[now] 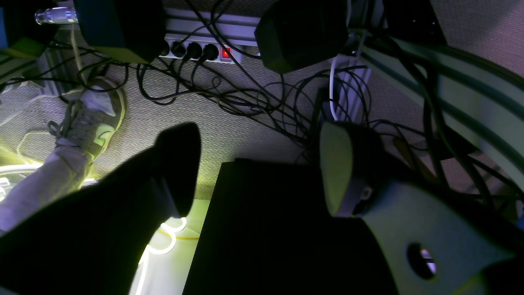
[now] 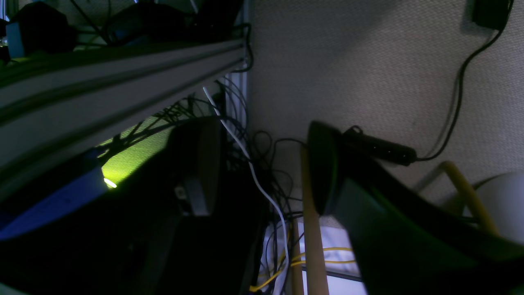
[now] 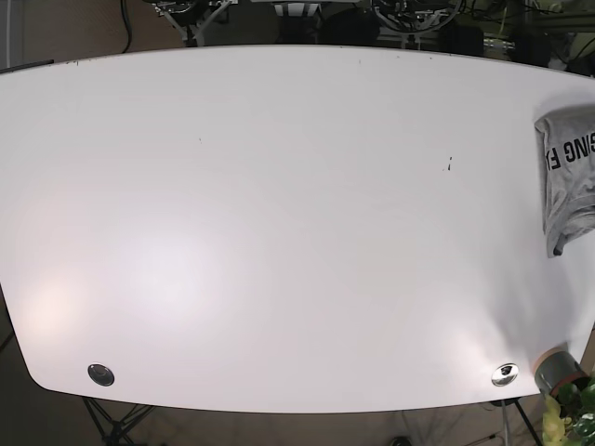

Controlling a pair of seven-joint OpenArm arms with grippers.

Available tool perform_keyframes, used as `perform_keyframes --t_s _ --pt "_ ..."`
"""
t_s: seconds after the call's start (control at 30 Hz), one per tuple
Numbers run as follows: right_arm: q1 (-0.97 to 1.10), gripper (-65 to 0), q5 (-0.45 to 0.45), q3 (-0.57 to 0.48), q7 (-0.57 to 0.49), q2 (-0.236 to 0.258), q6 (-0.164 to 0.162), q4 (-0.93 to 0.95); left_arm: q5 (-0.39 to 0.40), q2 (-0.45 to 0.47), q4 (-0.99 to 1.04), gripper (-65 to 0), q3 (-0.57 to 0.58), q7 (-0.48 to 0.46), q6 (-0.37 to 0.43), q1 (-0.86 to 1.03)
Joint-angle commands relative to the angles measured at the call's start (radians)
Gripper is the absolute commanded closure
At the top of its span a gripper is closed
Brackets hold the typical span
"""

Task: Fold the T-shirt properly

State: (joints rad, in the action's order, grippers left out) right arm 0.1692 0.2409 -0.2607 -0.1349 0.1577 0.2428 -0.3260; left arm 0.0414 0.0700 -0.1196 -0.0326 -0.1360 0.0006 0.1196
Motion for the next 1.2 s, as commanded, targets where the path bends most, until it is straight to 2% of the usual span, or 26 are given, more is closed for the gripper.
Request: perform_keyframes --t_s 0.0,0.77,0.87,1.0,1.17 --pt "0.027 -32.7 0.012 0.000 -0.013 0.008 0.002 0.005 -0.002 0.004 -0.004 -43.0 0.001 0.007 0.004 0.009" --pt "-0.010 -32.8 0.004 0.002 -0.010 0.001 -0.007 -0.008 -0.002 0.004 -0.018 -42.6 0.004 -0.009 0.000 0.005" --pt "-0.003 -32.8 0.004 0.004 -0.010 0.003 -0.007 -0.008 -0.002 0.003 -0.073 -42.5 0.004 -0.041 0.000 0.056" --pt "0.025 -32.8 0.004 0.005 -0.010 0.004 -0.007 -0.015 0.001 -0.002 -0.162 -42.4 0.000 -0.037 0.000 0.113" --pt "0.100 -32.8 0.004 0.005 -0.009 0.030 -0.009 -0.127 0.002 -0.003 -0.239 -42.2 0.000 -0.034 0.000 0.185"
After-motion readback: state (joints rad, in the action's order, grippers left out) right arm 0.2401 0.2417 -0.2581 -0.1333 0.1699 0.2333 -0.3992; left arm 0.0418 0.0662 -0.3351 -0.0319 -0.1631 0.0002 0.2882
